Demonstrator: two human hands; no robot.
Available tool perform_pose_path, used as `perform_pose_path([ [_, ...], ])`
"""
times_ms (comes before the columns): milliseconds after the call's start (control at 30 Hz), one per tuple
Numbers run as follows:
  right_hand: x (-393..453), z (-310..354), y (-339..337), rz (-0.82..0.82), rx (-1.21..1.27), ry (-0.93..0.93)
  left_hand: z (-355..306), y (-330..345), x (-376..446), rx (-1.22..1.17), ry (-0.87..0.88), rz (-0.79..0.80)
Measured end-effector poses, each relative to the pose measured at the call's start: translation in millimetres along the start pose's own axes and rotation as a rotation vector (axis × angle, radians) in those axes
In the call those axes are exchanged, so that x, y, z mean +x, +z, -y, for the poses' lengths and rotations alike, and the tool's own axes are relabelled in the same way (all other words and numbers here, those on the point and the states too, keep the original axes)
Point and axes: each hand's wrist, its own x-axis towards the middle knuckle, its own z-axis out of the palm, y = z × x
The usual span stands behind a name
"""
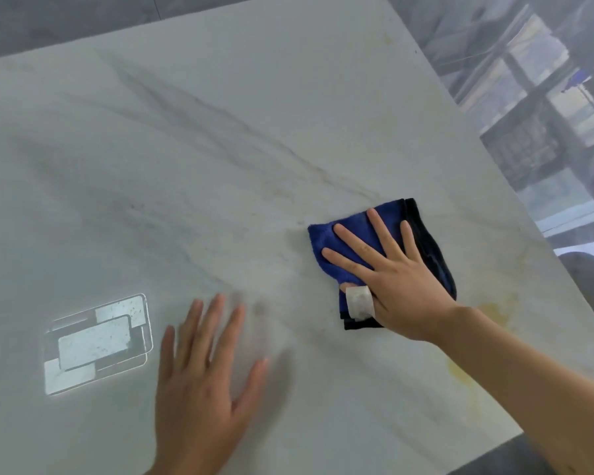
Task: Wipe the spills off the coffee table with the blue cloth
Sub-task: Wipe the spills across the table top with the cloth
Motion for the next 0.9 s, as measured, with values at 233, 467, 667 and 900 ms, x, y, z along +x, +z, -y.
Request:
perform_pose_path([
  [233,-20.5,11.4,-13.6,0.062,0.190,-0.015,-23.8,26.6,-35.6,0.096,-0.023,-0.023],
  [467,-66.2,49.5,-1.8,0.075,-0.065,-0.308,-22.4,36.7,-37.5,0.156,-0.002,-0.119],
  [667,-57.5,72.6,15.5,0.042,-0.159,-0.342,-23.3,38.5,-36.6,0.163,-0.023,-0.080],
  [900,-22.7,61.4,8.7,-0.062,-0.055,-0.041,-26.8,38.1,-36.7,0.189,-0.023,-0.142],
])
